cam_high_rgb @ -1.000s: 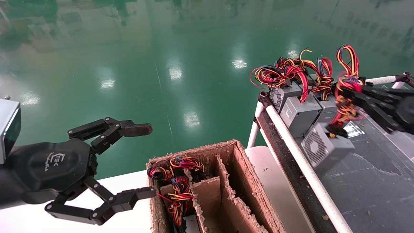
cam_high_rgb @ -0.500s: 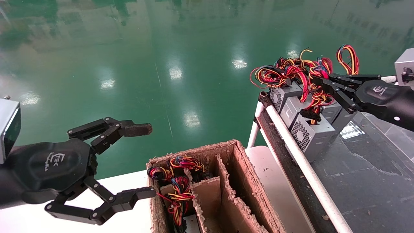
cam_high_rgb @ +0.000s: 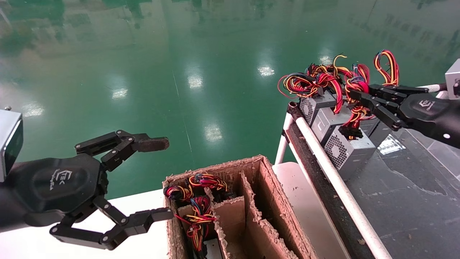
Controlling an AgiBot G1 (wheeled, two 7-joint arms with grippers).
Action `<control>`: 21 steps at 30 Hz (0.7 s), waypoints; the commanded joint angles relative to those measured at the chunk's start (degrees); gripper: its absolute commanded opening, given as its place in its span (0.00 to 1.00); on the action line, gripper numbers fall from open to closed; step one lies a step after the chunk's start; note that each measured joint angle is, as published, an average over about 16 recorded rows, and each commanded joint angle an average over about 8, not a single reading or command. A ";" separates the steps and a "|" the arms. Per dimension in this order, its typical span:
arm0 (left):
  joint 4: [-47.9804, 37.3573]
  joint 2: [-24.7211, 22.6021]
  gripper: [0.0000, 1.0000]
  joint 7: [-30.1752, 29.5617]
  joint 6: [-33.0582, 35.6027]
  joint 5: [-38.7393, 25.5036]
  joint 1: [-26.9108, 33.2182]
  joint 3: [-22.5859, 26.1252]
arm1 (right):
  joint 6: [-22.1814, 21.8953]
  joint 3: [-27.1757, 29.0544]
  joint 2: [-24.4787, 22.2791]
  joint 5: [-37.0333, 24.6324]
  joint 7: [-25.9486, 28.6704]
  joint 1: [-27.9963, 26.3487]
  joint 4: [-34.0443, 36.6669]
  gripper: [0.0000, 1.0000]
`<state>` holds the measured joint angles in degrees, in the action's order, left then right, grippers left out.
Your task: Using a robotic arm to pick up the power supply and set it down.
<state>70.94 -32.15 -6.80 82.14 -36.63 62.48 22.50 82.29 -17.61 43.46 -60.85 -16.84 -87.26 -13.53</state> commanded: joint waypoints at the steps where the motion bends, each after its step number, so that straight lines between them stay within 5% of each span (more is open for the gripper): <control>1: 0.00 0.00 1.00 0.00 0.00 0.00 0.00 0.00 | 0.33 -0.14 -0.02 -0.18 -0.17 -0.17 0.74 1.00; 21: 0.00 0.00 1.00 0.00 0.00 0.00 0.00 0.00 | 1.70 -1.79 -0.29 -2.69 -0.17 -3.84 3.42 1.00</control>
<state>70.94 -32.14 -6.80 82.14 -36.63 62.49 22.50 84.37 -19.03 43.14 -62.97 -17.30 -90.88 -10.16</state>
